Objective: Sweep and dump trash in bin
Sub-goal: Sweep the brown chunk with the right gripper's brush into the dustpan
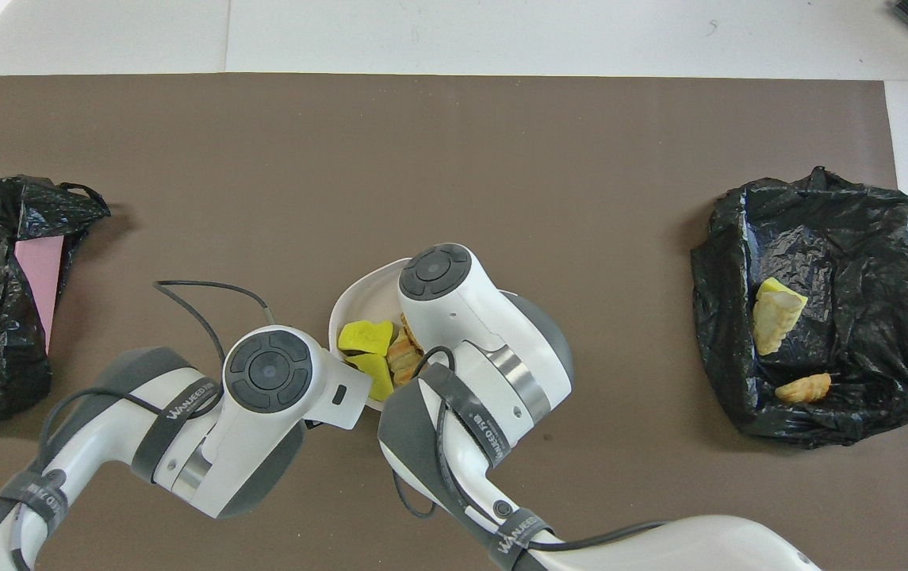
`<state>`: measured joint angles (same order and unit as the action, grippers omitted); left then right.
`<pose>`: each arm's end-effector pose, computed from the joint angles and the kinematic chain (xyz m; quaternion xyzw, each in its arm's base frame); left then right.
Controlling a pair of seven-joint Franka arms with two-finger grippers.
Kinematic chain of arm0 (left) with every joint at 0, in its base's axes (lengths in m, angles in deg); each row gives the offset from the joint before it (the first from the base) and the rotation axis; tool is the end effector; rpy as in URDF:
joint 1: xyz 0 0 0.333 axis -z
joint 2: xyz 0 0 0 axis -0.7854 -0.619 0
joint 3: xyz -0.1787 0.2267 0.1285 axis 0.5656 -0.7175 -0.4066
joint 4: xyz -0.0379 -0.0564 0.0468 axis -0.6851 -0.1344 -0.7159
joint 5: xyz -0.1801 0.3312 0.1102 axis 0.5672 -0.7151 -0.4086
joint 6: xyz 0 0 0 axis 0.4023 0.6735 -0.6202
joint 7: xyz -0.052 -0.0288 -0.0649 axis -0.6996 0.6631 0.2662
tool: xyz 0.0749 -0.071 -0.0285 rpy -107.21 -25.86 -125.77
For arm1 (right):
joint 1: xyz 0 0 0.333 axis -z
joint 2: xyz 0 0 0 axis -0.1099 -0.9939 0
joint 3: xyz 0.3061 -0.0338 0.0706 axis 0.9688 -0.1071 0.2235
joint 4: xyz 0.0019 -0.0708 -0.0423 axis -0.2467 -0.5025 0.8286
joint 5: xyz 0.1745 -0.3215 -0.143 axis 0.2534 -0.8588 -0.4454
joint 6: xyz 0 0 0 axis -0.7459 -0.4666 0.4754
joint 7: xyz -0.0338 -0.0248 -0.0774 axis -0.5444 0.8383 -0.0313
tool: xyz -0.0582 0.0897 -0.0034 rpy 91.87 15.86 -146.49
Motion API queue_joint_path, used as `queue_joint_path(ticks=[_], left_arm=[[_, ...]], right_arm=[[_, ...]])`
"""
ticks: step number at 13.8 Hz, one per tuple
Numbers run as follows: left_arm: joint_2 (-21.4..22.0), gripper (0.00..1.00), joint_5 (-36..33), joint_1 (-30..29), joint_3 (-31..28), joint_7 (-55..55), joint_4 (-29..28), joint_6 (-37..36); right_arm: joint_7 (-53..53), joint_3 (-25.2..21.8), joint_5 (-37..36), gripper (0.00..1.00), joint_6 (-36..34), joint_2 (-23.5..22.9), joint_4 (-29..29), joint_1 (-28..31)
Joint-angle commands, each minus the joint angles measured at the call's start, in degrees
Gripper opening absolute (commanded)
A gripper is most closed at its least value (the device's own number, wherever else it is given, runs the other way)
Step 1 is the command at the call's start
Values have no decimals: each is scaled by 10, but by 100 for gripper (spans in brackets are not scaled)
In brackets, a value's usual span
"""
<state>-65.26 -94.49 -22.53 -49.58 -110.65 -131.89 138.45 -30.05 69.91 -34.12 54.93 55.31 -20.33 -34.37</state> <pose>0.4310 -0.2554 0.3450 -0.8136 0.5770 0.0400 0.0600 0.4590 0.3727 0.3535 0.9423 0.2009 -0.2567 0.0769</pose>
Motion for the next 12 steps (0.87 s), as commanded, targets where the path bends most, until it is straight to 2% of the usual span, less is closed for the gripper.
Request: queue_joint_path(ticks=[1, 6, 12], left_arm=[[-5, 0, -4, -23, -2, -6, -20, 53], [-17, 0, 60, -83, -2, -137, -13, 70], [-14, 0, 120, -142, -2, -259, -10, 68]], right_arm=[[20, 6, 26, 0, -32, 36, -16, 4], [74, 6, 69, 0, -41, 46, -13, 0], [83, 5, 74, 0, -34, 47, 0, 8]])
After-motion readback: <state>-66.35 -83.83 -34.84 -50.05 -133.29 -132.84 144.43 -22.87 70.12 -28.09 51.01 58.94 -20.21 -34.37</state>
